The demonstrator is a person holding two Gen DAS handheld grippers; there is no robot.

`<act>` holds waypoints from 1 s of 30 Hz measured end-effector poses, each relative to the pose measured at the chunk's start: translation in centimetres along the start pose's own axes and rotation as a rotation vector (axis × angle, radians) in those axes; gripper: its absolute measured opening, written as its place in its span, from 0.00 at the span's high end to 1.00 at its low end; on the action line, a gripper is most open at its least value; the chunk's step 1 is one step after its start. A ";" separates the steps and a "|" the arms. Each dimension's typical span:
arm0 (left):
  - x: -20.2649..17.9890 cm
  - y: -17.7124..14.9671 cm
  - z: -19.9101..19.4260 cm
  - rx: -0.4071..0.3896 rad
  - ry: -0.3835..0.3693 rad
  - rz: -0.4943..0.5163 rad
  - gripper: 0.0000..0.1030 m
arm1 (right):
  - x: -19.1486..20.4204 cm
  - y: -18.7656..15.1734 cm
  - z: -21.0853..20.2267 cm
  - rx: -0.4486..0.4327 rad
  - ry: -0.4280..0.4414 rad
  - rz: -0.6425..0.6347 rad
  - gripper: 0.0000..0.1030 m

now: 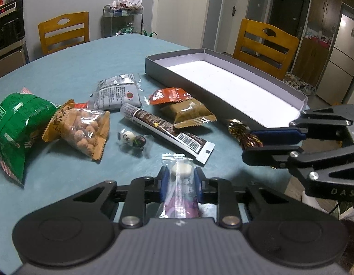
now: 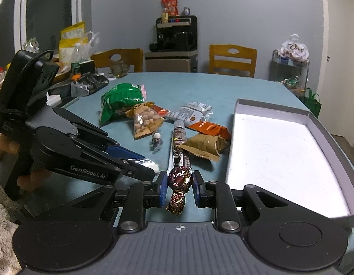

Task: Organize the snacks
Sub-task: 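Carry the chocolate candy and lollipop packet over the grey box with both grippers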

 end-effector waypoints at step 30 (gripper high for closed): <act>6.3 3.7 -3.7 -0.124 0.089 -0.047 0.80 | 0.1 6.9 3.0 -0.078 -0.008 -0.079 0.76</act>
Point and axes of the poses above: each gripper's, at about its wrist camera, not at the fingertips, and z roughly the way its jaws point, x to its left, y to its top, the point moved 10 cm from there along z, roughly the way its jaws point, and after that the axes turned 5 degrees about y, right-handed, at the moved point
